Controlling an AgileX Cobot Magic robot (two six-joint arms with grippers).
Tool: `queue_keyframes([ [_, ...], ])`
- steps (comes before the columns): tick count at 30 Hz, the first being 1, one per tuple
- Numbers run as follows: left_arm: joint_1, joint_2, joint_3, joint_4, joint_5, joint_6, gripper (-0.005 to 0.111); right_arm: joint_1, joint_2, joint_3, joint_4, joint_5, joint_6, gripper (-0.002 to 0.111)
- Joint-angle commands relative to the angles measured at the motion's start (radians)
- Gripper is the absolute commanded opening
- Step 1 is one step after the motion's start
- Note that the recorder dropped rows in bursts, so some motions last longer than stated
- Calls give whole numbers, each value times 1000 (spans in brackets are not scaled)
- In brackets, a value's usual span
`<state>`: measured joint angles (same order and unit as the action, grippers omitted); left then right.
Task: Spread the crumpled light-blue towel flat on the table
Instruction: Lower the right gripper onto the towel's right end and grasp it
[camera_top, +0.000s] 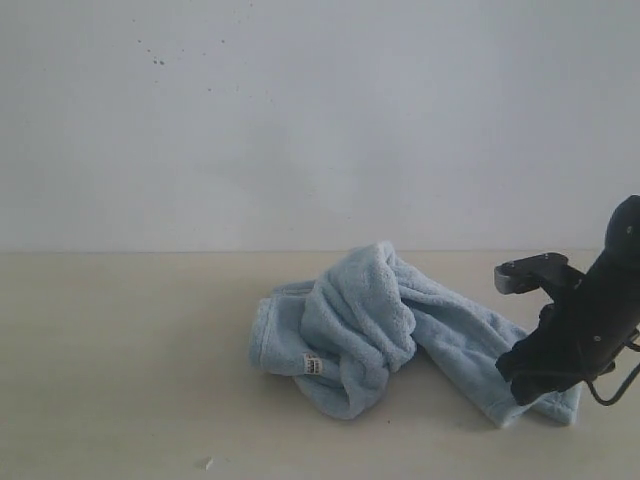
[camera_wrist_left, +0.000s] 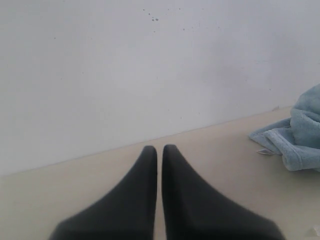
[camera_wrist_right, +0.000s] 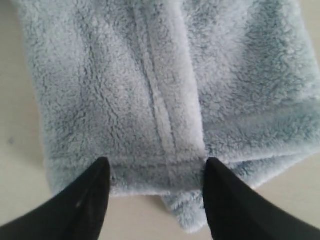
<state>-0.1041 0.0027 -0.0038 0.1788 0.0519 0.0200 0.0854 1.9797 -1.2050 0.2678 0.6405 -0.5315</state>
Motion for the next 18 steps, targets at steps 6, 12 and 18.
queue_keyframes([
  [6, 1, -3, 4, -8, 1, 5, 4, -5, 44, -6, 14, -47, -29, 54],
  [12, 1, -3, 4, -8, 1, 5, 4, -5, 44, -6, 48, -45, -70, 26],
  [18, 1, -3, 4, -8, 1, 5, 4, -5, 31, -6, 48, -37, -61, 1],
])
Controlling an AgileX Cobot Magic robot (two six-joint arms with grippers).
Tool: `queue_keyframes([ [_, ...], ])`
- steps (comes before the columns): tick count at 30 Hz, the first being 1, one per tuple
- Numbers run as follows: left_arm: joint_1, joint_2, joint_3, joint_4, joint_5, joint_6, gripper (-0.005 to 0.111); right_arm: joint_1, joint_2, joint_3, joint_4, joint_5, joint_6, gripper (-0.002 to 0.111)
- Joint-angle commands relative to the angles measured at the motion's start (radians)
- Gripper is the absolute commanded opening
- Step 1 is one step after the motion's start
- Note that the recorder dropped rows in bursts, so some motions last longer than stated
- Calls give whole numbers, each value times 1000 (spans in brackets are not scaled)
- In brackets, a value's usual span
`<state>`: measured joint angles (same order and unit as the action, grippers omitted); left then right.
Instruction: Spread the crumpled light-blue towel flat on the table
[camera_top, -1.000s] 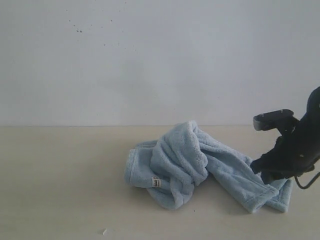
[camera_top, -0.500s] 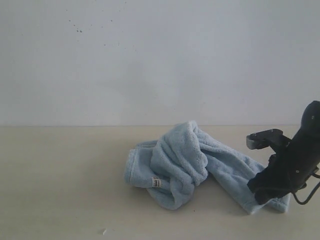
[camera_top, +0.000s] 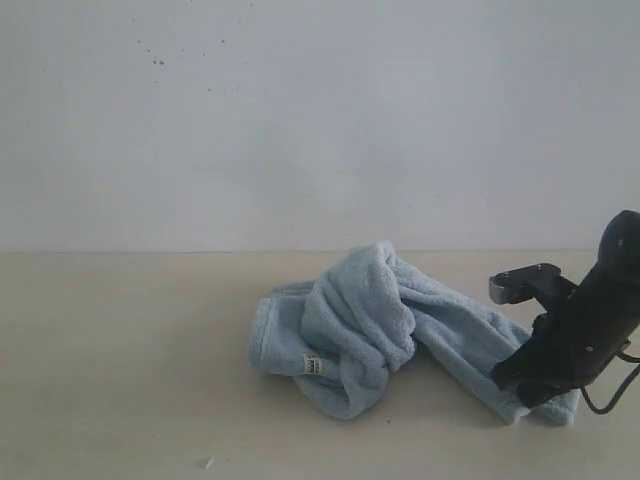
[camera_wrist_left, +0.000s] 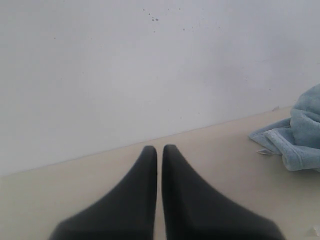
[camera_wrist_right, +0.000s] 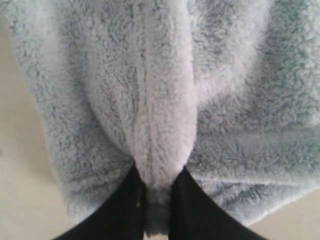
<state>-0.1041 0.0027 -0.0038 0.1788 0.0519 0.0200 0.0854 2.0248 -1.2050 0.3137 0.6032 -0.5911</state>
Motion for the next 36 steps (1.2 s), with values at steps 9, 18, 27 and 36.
queue_keyframes([
  [9, 1, -3, 4, -8, 1, 5, 4, -5, -177, -6, -9, 70, 12, 1],
  [18, 1, -3, 4, -8, 1, 5, 4, -5, -342, -6, -119, 366, 77, 1],
  [27, 1, -3, 4, -8, 1, 5, 4, -5, -367, -4, 81, 618, -55, 1],
  [36, 1, -3, 4, -8, 1, 5, 4, -5, -348, 5, 76, 618, -36, 12],
])
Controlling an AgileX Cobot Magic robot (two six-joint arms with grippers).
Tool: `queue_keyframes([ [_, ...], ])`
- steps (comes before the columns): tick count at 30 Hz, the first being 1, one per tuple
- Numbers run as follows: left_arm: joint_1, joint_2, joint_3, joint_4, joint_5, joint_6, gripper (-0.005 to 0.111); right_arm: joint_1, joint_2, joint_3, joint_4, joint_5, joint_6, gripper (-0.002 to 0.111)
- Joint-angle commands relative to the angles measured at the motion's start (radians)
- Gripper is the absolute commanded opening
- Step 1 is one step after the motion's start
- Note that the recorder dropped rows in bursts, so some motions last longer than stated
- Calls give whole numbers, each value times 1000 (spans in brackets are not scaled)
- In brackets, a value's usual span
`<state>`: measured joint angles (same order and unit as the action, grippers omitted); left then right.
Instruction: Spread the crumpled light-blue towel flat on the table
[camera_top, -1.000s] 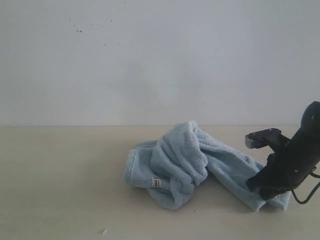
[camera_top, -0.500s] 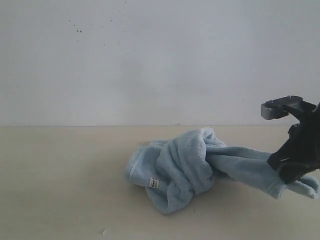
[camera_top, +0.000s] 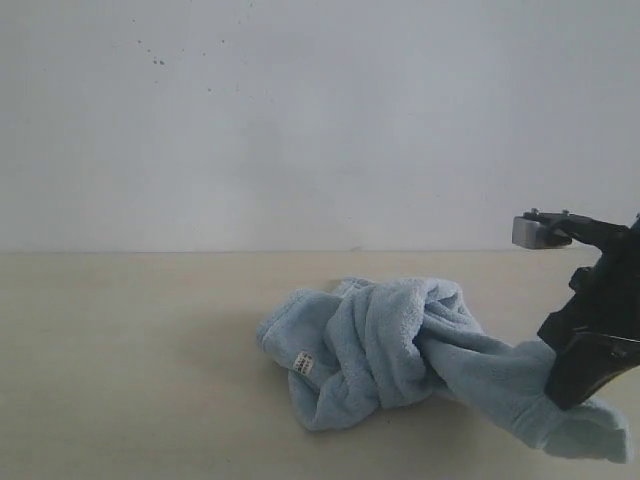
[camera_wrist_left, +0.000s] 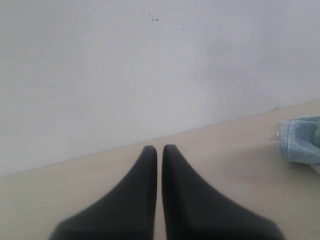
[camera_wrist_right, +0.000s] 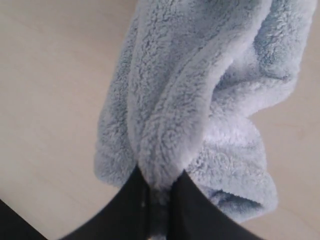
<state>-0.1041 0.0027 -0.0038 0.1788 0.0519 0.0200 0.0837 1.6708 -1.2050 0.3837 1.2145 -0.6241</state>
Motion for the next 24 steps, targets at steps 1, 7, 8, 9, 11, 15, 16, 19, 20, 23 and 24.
queue_keyframes([
  [1, 1, -3, 4, -8, 1, 5, 4, -4, 10, 14, 6, 7, -3, 18],
  [7, 1, -3, 4, -8, 1, 5, 4, -4, 16, 115, 4, -141, -5, 54],
  [8, 1, -3, 4, -8, 1, 5, 4, -4, 16, 125, 4, -162, -7, 54],
  [9, 1, -3, 4, -8, 1, 5, 4, -4, 16, 127, 4, -165, -7, 54],
  [11, 1, -3, 4, -8, 1, 5, 4, -4, 16, 155, 4, -178, -7, 54],
  [15, 1, -3, 4, -8, 1, 5, 4, -4, 16, 246, 38, -253, -16, 54],
  [16, 1, -3, 4, -8, 1, 5, 4, -2, 16, 274, 61, -271, -34, 54],
  [19, 1, -3, 4, -8, 1, 5, 4, -2, 16, 316, 141, -311, -86, 54],
  [20, 1, -3, 4, -8, 1, 5, 4, -2, 16, 324, 146, -322, -90, 54],
  [23, 1, -3, 4, -8, 1, 5, 4, -2, 16, 339, 146, -353, -93, 54],
  [24, 1, -3, 4, -8, 1, 5, 4, -2, 16, 339, 146, -365, -95, 54],
])
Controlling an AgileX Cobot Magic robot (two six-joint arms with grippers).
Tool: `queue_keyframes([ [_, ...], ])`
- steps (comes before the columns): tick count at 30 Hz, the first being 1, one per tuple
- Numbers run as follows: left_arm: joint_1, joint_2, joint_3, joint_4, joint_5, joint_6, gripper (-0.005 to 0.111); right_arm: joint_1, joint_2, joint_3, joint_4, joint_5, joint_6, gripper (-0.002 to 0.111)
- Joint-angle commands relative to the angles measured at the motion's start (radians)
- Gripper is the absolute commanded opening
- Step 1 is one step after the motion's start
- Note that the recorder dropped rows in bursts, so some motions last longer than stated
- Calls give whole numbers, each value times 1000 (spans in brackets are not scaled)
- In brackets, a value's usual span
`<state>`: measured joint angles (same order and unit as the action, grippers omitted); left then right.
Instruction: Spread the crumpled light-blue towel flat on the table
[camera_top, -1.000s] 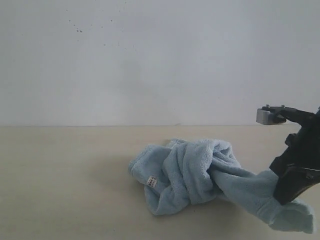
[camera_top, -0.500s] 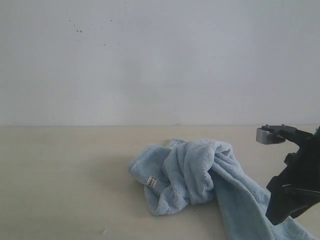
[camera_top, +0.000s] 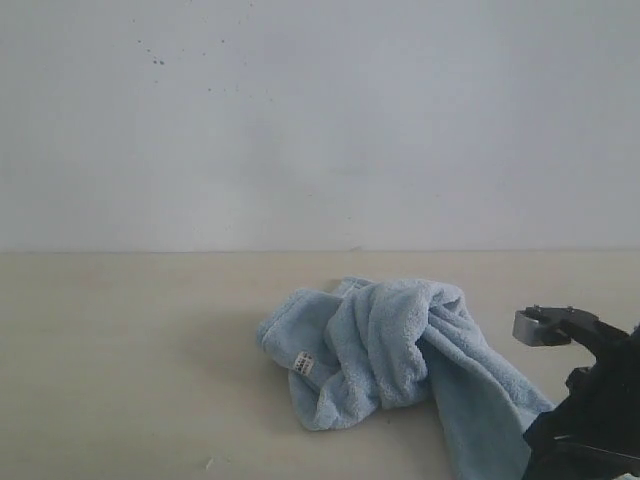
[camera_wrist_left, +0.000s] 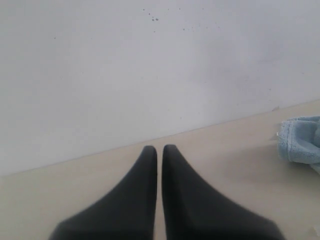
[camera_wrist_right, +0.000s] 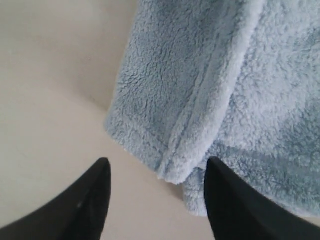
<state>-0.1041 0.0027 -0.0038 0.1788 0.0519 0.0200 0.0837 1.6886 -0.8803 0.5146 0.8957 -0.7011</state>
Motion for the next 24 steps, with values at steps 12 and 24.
queue_keyframes([
  [12, 1, -3, 4, -8, 1, 5, 4, -2, 51, 14, 29, -99, -47, 54],
  [24, 1, -3, 4, -8, 1, 5, 4, -2, 120, 14, 193, -76, -187, 48],
])
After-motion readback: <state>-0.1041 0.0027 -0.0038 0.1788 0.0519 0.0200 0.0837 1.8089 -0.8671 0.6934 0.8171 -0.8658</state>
